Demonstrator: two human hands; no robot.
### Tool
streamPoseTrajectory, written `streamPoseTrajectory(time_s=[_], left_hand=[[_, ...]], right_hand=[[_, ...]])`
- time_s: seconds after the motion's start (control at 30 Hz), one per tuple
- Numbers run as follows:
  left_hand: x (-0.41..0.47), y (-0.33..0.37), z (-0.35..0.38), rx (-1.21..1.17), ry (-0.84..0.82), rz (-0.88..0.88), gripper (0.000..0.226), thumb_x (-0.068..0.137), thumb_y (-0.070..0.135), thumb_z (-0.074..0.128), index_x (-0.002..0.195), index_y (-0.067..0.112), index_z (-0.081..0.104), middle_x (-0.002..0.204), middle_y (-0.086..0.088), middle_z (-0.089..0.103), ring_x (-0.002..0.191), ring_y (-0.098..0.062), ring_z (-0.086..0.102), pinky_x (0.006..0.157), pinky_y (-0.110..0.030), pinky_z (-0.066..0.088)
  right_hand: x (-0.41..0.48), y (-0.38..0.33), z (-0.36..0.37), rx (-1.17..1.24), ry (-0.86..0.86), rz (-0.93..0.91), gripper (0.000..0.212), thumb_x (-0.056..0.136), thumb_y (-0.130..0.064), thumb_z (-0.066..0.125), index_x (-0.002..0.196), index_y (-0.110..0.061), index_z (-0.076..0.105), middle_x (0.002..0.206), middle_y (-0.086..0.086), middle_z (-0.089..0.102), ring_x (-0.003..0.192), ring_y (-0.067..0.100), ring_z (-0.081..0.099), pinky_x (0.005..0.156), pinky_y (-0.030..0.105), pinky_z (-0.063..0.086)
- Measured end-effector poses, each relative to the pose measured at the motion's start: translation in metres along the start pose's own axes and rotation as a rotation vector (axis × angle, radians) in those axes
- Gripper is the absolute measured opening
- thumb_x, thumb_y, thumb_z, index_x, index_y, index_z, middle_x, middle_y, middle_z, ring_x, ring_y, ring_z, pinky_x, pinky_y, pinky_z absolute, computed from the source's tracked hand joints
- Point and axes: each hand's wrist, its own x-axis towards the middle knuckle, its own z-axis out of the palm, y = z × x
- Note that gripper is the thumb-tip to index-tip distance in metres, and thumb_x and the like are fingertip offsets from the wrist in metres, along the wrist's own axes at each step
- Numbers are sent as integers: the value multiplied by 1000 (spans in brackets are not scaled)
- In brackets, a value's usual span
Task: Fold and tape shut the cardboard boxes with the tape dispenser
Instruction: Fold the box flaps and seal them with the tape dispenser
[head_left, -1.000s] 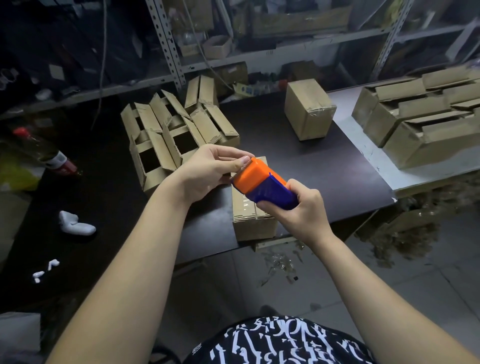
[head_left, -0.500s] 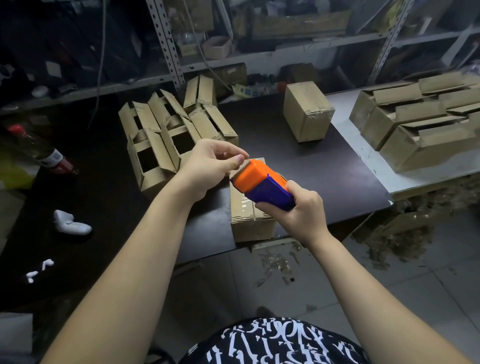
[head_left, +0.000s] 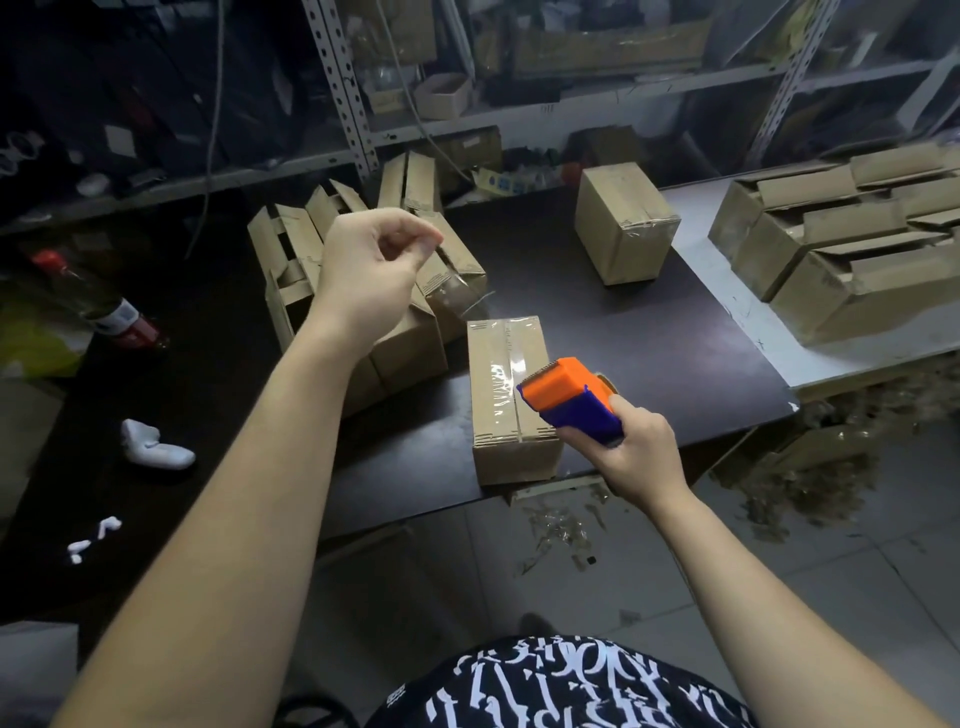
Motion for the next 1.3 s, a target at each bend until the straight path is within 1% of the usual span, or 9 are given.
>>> streamPoseTrajectory(time_s=[0.27,0.4,0.63,0.7,0.83,0.93,1.03,1.17,1.3], left_hand=[[-6,-3,-2,22,15,32,13,99,14,69,105,22,76,95,14,70,89,9,65,79,-8,52],[-14,0,2,45,33,120,12,98,12,68,107,15,76,99,4,71,91,3,65,79,-9,51],[-18,7,3,60,-156,403,12,96,5,70,103,8,78,96,2,68,89,-9,64,71,-19,51],[-19,6,10,54,-208,438,13,95,2,70,102,7,79,96,-2,68,89,-12,64,71,-24,53],[-33,9,30,5,-285,481,10,92,1,73,100,4,79,85,3,60,79,-10,59,65,-27,49],[-36,12,22,-95,-231,453,10,93,-1,71,99,1,78,84,-6,61,77,-19,60,66,-29,50],[-34,10,4,-94,-210,389,12,93,-1,71,100,5,78,88,-3,66,82,-18,63,67,-32,52],[-41,9,1,-205,-285,162,12,93,3,72,103,6,78,92,0,70,87,-17,67,69,-33,56],[-50,8,6,-236,-307,43,11,90,10,77,102,9,78,88,3,71,83,-13,68,71,-28,58]], right_hand=[[-2,6,5,-9,-6,38,78,76,-91,52,96,-16,64,79,-3,69,69,17,63,59,37,55],[-1,7,4,-27,19,73,78,76,-92,48,96,-18,61,78,-3,66,67,13,60,57,23,45],[9,3,8,5,56,219,61,84,-79,57,103,-21,65,83,-6,69,75,15,64,61,25,47],[12,0,8,17,53,274,46,88,-69,63,94,-22,65,79,-8,69,74,13,64,60,24,43],[21,2,14,98,111,500,50,88,-69,64,80,-20,67,70,-4,70,68,16,66,61,30,49],[25,15,-3,128,226,883,59,89,-69,63,79,-11,68,68,3,66,70,27,66,66,34,48],[21,27,-3,-113,131,749,55,93,-65,60,89,-11,65,77,1,63,81,30,62,67,33,40],[29,27,26,-220,-80,659,43,102,-44,56,121,-6,55,119,17,66,104,37,62,78,36,47],[35,25,45,-303,-126,584,40,102,-36,61,126,-4,56,123,17,66,110,35,63,84,38,52]])
